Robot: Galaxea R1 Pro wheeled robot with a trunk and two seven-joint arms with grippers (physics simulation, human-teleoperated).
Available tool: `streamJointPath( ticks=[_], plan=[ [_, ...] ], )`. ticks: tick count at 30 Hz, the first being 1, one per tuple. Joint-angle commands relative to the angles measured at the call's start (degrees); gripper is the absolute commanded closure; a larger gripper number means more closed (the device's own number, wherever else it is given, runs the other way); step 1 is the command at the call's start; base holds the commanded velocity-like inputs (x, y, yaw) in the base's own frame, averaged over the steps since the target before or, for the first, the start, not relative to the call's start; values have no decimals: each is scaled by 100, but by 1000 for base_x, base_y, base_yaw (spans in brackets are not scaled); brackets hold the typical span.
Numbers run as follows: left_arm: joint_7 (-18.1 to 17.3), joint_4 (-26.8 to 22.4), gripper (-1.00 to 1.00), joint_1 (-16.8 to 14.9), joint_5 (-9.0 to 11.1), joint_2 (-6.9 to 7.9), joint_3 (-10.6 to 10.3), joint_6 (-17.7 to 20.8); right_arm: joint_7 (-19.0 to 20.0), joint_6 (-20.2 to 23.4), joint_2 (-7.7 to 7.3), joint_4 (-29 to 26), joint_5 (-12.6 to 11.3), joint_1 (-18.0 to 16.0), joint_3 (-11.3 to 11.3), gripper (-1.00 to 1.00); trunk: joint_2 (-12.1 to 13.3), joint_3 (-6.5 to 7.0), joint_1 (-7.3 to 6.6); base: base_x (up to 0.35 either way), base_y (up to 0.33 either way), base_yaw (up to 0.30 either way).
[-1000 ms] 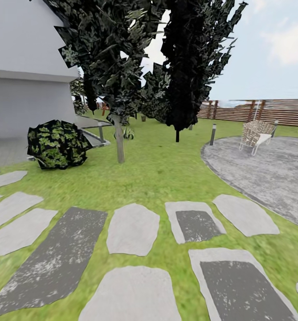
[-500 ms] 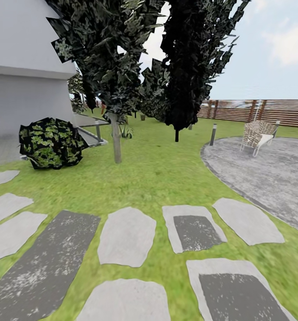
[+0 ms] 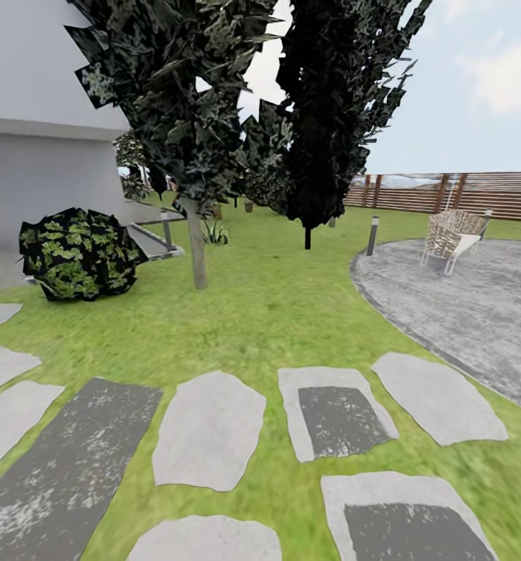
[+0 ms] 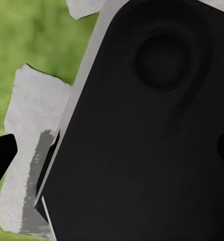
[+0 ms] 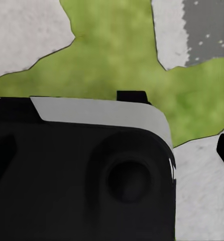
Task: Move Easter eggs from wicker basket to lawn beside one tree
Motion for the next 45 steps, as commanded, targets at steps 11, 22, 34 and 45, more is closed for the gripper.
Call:
streamJointPath(
  ticks=[11,22,34,45],
  plan=[
    [2,-10,-100,2,21,5,17,8,6,-19,0,5,1,-3,-1,-100,-445,-203,245,308,-154,0],
    [2,-10,-100,2,21,6,17,8,6,-19,0,5,1,-3,-1,-100,-886,-401,487,308,-154,0],
    [11,-10,-100,2,25,2,17,0,6,-19,0,5,1,-3,-1,-100,-1207,-544,663,308,-153,0],
    [3,-11,-100,2,21,6,17,0,6,-19,0,5,1,-3,-1,-100,-1207,-544,663,308,-123,0]
  ],
)
